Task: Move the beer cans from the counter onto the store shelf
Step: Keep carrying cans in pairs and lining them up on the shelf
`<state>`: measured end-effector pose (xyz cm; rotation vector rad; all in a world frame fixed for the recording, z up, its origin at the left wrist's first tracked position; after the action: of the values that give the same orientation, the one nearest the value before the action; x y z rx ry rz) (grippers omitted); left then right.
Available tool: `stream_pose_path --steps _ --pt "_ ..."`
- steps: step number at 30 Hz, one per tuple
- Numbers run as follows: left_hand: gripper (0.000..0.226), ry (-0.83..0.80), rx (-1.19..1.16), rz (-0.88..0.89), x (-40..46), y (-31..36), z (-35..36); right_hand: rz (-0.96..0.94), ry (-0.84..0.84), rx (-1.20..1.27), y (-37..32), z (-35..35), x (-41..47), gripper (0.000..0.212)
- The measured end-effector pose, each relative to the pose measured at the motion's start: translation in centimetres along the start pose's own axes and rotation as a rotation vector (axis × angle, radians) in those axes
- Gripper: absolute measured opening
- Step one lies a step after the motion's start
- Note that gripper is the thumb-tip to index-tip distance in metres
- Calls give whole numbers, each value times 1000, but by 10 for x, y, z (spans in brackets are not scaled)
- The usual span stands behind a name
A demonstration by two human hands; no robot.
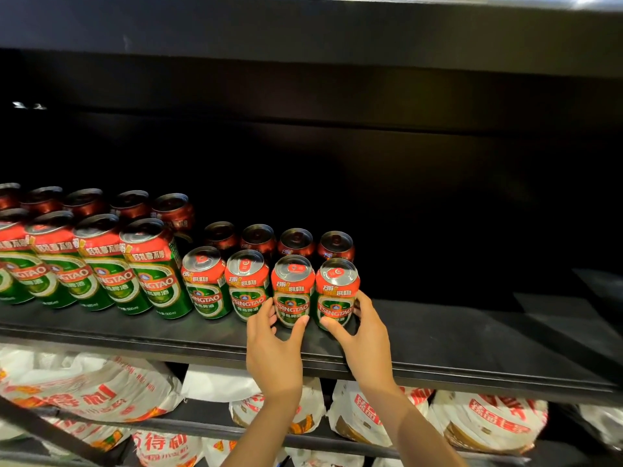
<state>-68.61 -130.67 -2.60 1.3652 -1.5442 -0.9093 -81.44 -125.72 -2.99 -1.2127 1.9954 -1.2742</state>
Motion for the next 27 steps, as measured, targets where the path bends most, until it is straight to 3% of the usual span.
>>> stream_pose_path --steps 15,21,27 --pt "48 -85 -9 1 1 3 -6 33 -12 -34 -12 -2 -7 63" --pt "59 -381 -85 73 1 -7 -25 154 2 -60 -25 -10 -36 76" --pt "57 -667 142 126 0 -8 -52 278 104 -194 -26 -34 -132 39"
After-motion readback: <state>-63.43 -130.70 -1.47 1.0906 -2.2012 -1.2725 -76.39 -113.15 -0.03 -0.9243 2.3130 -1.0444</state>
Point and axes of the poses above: each hand's wrist, its own x-axis towards the middle knuckle, its own z-axis out of the palm, y = z × x, the point moved 2 cm from there along x, towards the middle knuckle, and after that the axes turned 10 degrees about -y, right-handed, at the moved point
